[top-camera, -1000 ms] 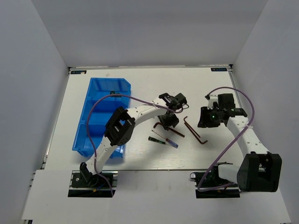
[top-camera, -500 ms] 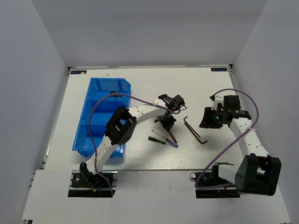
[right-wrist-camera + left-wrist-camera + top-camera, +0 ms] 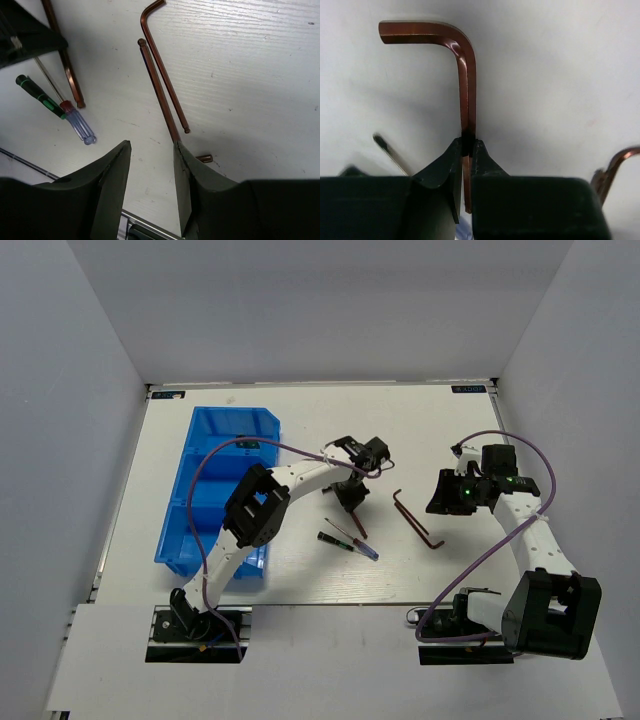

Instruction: Sort the tools into containers

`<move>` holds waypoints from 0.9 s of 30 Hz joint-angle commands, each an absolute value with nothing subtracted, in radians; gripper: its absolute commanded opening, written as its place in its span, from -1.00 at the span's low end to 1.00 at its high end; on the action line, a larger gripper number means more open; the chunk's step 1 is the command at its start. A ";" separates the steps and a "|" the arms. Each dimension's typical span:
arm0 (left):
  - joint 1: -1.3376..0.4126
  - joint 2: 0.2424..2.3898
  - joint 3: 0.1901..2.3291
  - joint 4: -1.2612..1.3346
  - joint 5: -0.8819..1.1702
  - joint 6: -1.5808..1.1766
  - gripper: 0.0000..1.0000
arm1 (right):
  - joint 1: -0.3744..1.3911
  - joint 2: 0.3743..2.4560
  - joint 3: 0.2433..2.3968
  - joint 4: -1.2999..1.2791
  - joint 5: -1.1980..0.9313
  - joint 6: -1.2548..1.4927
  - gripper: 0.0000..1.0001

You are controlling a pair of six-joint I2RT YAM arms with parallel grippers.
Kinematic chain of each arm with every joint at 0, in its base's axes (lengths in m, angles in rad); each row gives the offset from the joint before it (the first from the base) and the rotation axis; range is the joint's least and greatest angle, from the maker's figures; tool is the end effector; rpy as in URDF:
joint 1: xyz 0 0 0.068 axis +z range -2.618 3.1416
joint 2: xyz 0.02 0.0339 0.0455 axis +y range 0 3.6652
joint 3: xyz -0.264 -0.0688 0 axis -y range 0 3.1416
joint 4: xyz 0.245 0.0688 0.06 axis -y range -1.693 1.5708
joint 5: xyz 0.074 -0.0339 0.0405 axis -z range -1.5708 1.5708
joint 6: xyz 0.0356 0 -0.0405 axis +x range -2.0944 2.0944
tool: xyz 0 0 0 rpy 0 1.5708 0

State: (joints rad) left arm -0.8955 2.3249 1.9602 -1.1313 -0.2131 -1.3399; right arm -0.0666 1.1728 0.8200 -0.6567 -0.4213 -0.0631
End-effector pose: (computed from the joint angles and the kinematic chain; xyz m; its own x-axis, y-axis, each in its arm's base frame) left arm 0.2929 -0.3537 0.1661 -0.8757 -0.4287 -0.2224 -0.4345 0.9003 -0.0245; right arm 0.2255 -0.0004 0.2384 -0.8331 -0.0021 -0.5531 -0.2094 0.9267 0.3119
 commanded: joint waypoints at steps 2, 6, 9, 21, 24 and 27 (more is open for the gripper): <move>-0.835 2.314 2.136 -1.215 -0.415 -1.266 -1.00 | -0.075 1.149 0.810 -0.673 -0.456 -0.083 -0.08; -0.810 2.183 2.070 -1.214 -0.454 -1.298 -1.00 | -0.075 1.155 0.804 -0.664 -0.460 -0.083 -0.08; -0.782 2.097 1.976 -1.201 -0.474 -1.362 -1.00 | -0.075 1.164 0.802 -0.658 -0.463 -0.078 -0.08; -0.686 1.758 1.740 -1.347 -0.626 -1.610 -1.00 | -0.060 1.242 0.825 -0.655 -0.541 -0.152 -0.05; -0.629 1.617 1.513 -1.316 -0.637 -1.647 -1.00 | -0.020 1.301 0.859 -0.693 -0.566 -0.305 0.12; -0.554 1.516 1.378 -1.266 -0.649 -1.647 -1.00 | 0.032 1.344 0.873 -0.666 -0.496 -0.370 0.00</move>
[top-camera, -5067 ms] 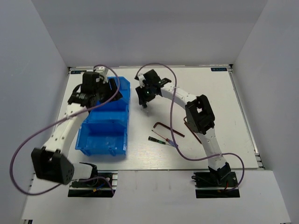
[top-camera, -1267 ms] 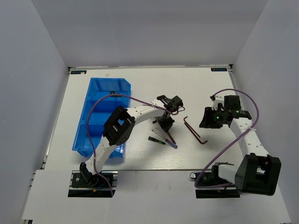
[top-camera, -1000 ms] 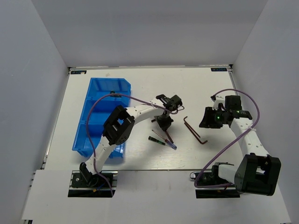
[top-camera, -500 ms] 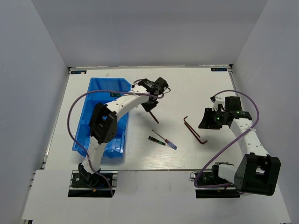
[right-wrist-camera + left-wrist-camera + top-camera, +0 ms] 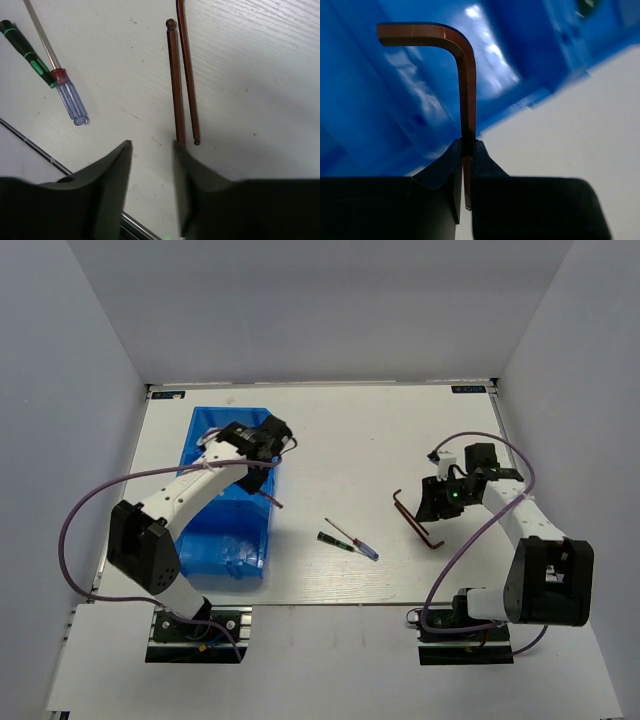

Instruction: Sort the tools into containers

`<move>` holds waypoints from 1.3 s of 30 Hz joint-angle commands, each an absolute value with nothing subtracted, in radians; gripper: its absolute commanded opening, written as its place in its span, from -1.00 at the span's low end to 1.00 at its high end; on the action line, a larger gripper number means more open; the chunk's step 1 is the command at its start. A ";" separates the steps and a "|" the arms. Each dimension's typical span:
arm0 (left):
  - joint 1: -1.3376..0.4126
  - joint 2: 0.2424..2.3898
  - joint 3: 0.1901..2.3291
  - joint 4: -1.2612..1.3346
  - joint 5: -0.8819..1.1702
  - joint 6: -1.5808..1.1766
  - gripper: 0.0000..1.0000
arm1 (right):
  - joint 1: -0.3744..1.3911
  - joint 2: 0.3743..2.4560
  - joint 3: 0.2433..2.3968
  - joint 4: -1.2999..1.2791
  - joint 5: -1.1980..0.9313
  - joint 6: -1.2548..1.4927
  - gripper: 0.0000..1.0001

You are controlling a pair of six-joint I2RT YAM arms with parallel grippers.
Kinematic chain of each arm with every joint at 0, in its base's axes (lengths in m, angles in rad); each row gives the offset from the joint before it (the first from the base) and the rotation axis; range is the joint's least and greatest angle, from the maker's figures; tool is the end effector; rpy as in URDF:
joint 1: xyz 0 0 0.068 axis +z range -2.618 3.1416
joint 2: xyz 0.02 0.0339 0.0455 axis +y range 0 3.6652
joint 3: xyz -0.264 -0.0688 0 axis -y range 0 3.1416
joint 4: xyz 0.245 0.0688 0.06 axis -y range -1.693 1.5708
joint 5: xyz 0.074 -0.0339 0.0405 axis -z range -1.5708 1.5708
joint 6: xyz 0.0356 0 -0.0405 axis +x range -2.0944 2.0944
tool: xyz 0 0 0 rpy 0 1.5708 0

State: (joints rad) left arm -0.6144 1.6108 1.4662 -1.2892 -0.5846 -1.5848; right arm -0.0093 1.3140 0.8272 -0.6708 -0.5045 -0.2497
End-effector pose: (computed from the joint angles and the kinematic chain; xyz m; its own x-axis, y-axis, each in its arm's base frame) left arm 0.2530 -0.1545 0.2986 -0.4078 -0.7328 -0.5447 -0.8153 0.5609 -0.1442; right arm 0.2399 0.0150 0.2109 -0.8415 -0.2085 -0.4985 -0.4065 0.8521 0.3297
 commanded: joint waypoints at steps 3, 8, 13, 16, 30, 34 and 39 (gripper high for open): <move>-0.484 1.506 1.350 -1.246 -0.649 -1.617 -1.00 | 0.061 1.385 0.885 -0.647 -0.463 -0.382 -0.50; -0.404 1.572 1.407 -1.174 -0.638 -1.508 -1.00 | 0.106 1.416 0.914 -0.661 -0.454 -0.364 -0.69; -0.327 1.646 1.499 -1.173 -0.609 -1.456 -1.00 | 0.121 1.413 0.888 -0.661 -0.425 -0.376 -0.45; -0.308 1.655 1.480 -1.163 -0.578 -1.447 -0.65 | 0.124 1.411 0.874 -0.664 -0.410 -0.380 -0.29; -0.308 1.545 1.414 -0.925 -0.399 -0.910 0.56 | 0.170 1.456 0.839 -0.652 -0.279 -0.402 -0.53; -0.308 1.439 1.326 -0.842 -0.312 -0.767 0.61 | 0.184 1.489 0.828 -0.650 -0.259 -0.406 -0.50; -0.318 1.338 1.264 -0.842 -0.235 -0.749 0.64 | 0.201 1.523 0.815 -0.624 -0.233 -0.399 -0.44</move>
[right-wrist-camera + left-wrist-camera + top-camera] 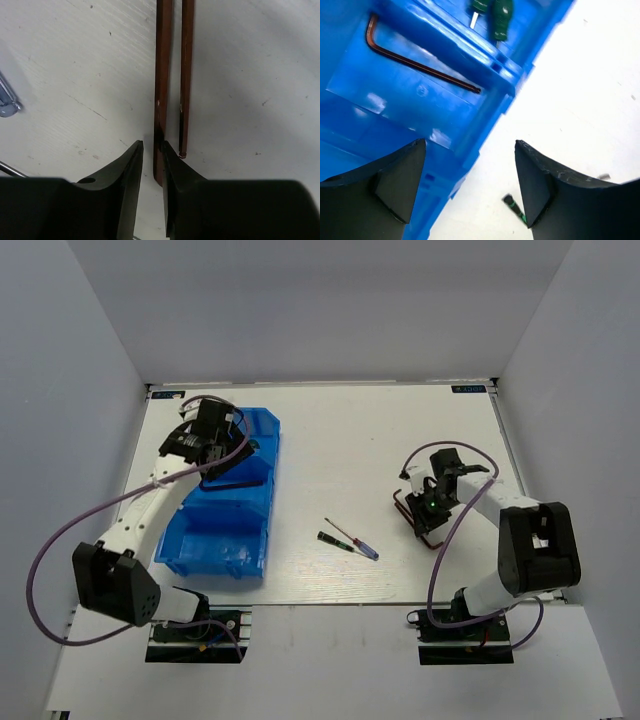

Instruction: Sort the tools into containers

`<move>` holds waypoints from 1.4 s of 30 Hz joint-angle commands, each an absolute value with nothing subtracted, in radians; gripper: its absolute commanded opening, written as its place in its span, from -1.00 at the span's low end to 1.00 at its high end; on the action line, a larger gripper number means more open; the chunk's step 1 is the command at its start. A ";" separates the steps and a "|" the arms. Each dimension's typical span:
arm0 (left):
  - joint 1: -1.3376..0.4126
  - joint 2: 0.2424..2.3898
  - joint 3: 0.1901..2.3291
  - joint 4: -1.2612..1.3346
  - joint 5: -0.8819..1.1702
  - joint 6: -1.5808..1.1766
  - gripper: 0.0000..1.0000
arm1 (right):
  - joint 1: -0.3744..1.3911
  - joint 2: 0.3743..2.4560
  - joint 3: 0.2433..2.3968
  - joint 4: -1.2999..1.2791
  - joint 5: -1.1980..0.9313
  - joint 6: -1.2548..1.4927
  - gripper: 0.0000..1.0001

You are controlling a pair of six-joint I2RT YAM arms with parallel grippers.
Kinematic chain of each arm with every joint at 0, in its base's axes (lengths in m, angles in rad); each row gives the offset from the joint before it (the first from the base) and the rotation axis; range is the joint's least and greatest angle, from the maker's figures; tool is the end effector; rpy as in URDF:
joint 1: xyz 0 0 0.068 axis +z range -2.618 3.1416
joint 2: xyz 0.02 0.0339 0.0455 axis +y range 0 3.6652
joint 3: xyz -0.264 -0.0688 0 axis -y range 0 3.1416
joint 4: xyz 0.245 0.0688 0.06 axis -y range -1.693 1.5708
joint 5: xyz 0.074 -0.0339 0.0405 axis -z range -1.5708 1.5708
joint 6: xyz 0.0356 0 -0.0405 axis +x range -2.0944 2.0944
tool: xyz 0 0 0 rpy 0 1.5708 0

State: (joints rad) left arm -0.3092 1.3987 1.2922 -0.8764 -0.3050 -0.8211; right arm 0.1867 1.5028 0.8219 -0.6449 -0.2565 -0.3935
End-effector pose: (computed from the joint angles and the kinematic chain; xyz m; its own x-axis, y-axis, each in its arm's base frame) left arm 0.2744 -0.0764 0.3174 -0.6364 -0.5296 -0.5608 -0.4905 0.8390 -0.2356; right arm 0.2504 0.0565 0.1641 -0.7884 -0.5264 -0.3184 -0.5872 0.7982 0.1343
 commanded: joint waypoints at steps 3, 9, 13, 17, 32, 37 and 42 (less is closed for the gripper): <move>-0.318 1.307 1.221 -0.842 -0.193 -0.749 0.66 | 0.218 1.551 0.812 -0.600 -0.209 -0.393 -0.35; -0.327 1.230 1.161 -0.842 -0.141 -0.692 0.69 | 0.259 1.614 0.798 -0.551 -0.083 -0.388 -0.27; -0.345 1.218 1.137 -0.842 -0.088 -0.658 0.69 | 0.317 1.641 0.775 -0.511 -0.005 -0.382 -0.53; -0.371 1.198 1.089 -0.842 -0.054 -0.658 0.62 | 0.362 1.655 0.773 -0.515 0.022 -0.359 -1.00; -0.400 0.827 1.079 -0.658 0.031 -0.620 0.54 | 0.514 1.828 1.605 -0.831 -0.766 -0.583 -1.00; -0.400 0.736 1.057 -0.672 0.040 -0.655 0.48 | 0.636 1.951 1.727 -0.609 -0.917 -0.560 -1.00; -0.400 0.706 1.086 -0.756 0.031 -0.666 0.46 | 0.739 2.061 1.824 -0.243 -0.842 -0.348 -1.00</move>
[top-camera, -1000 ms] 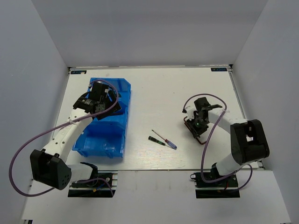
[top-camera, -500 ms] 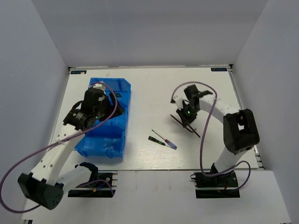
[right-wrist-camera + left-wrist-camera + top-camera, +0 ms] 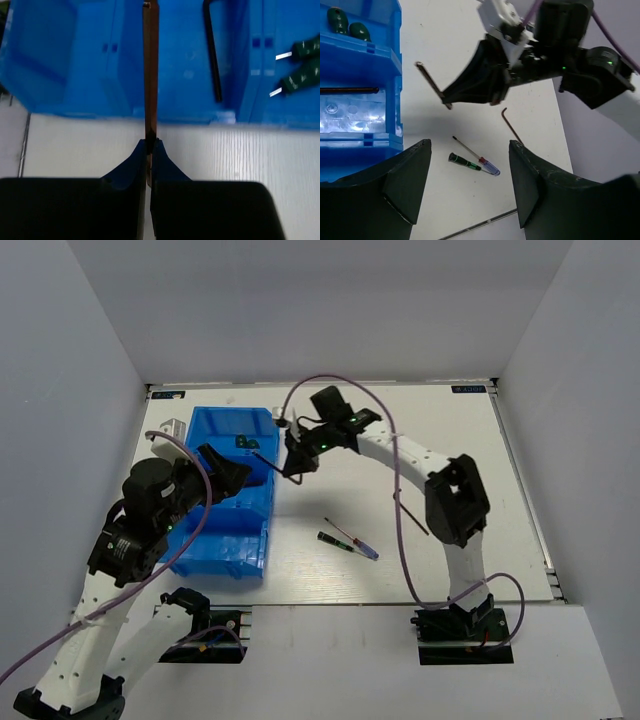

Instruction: Sort the tools into containers

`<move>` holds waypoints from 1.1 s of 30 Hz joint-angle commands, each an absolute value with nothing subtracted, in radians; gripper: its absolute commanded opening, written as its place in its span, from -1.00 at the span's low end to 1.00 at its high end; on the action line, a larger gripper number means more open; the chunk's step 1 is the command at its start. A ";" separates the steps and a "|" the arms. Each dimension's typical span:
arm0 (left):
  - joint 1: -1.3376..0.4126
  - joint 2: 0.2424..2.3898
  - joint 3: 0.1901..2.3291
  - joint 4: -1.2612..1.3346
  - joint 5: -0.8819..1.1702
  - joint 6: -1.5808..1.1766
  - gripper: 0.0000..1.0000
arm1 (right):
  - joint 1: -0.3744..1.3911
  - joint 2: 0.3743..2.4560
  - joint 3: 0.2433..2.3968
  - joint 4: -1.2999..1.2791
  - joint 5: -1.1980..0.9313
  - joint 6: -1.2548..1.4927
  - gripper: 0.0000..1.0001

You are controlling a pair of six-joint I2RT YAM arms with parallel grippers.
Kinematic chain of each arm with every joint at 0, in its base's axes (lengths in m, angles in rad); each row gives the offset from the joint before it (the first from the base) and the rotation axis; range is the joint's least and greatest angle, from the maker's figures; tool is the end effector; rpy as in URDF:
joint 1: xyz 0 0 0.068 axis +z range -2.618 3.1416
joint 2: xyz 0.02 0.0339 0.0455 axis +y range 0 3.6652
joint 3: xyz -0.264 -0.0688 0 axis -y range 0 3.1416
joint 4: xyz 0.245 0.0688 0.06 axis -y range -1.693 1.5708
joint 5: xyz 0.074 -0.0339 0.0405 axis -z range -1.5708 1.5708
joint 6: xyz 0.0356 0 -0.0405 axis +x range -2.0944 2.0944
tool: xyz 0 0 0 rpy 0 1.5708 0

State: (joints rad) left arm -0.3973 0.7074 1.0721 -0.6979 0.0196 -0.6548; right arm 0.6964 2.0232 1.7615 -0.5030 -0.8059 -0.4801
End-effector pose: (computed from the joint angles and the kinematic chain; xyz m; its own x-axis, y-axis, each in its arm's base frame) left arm 0.1200 -0.0511 0.3927 -0.4852 -0.4567 -0.7456 0.1367 0.8026 -0.5806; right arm 0.3355 0.3140 0.2772 -0.0815 -0.4850 -0.8707 -0.9935 -0.0301 0.1097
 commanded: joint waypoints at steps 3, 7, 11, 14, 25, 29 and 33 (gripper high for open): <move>-0.400 0.684 1.097 -0.776 0.031 -0.666 0.46 | 0.788 2.182 2.001 -0.140 -0.732 -0.243 -1.00; -0.400 0.675 1.097 -0.776 0.031 -0.675 0.46 | 0.841 2.317 2.180 -0.133 -0.637 -0.154 -1.00; -0.400 0.675 1.065 -0.787 0.060 -0.675 0.46 | 0.867 2.356 2.174 -0.115 -0.581 -0.118 -0.96; -0.400 0.704 1.052 -0.775 0.098 -0.675 0.28 | 0.868 2.355 2.134 -0.127 -0.566 -0.115 -0.61; -0.400 0.871 0.976 -0.637 0.254 -0.652 -0.76 | 0.744 2.099 1.934 -0.237 -0.485 -0.090 -0.37; -0.434 1.049 1.002 -0.627 0.288 -0.643 -0.96 | 0.674 1.981 1.838 -0.431 -0.170 -0.153 -1.00; -0.503 1.253 1.093 -0.687 0.298 -0.663 -1.00 | 0.539 1.907 1.688 -0.706 -0.014 -0.198 -1.00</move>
State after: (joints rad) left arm -0.4534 1.1564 1.0340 -0.6590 0.2581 -0.6559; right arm 0.6209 1.9408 1.7794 -0.4419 -0.2127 -0.1452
